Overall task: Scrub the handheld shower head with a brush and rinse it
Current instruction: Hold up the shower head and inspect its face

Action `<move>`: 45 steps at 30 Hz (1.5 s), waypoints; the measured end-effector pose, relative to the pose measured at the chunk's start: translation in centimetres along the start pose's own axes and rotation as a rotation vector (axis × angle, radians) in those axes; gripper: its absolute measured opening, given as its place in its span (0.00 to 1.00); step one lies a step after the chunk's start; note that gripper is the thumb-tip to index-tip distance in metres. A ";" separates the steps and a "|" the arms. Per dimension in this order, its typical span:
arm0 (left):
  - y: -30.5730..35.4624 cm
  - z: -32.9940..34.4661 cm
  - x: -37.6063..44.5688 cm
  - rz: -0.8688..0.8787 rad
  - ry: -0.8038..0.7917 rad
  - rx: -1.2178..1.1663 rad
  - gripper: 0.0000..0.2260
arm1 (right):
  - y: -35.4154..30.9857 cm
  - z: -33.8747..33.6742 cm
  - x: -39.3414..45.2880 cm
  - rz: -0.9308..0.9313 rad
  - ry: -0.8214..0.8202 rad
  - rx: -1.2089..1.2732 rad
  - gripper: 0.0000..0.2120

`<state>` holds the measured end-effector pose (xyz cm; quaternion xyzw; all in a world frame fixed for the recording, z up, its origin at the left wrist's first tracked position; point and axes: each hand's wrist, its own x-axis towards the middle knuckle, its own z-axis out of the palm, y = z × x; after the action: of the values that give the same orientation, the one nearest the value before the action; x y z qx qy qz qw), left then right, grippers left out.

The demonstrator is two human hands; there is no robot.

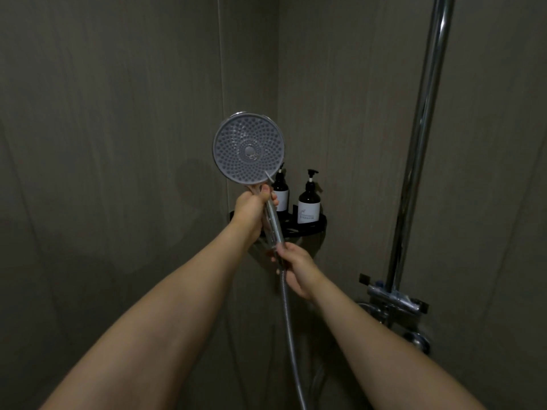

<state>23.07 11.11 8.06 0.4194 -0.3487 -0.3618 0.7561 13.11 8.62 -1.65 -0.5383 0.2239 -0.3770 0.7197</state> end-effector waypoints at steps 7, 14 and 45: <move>-0.1 -0.2 0.3 0.006 0.016 0.004 0.09 | -0.4 -0.1 -0.2 0.041 0.009 -0.036 0.12; -0.3 -0.3 0.3 0.018 0.006 0.012 0.09 | -0.2 0.2 -0.5 0.023 -0.003 0.034 0.09; 0.1 0.2 -0.4 -0.004 0.009 -0.003 0.09 | -0.5 0.1 -1.1 0.013 -0.013 0.013 0.09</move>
<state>22.75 11.45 8.16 0.4205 -0.3439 -0.3619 0.7576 12.34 9.44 -1.23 -0.5346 0.2204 -0.3704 0.7269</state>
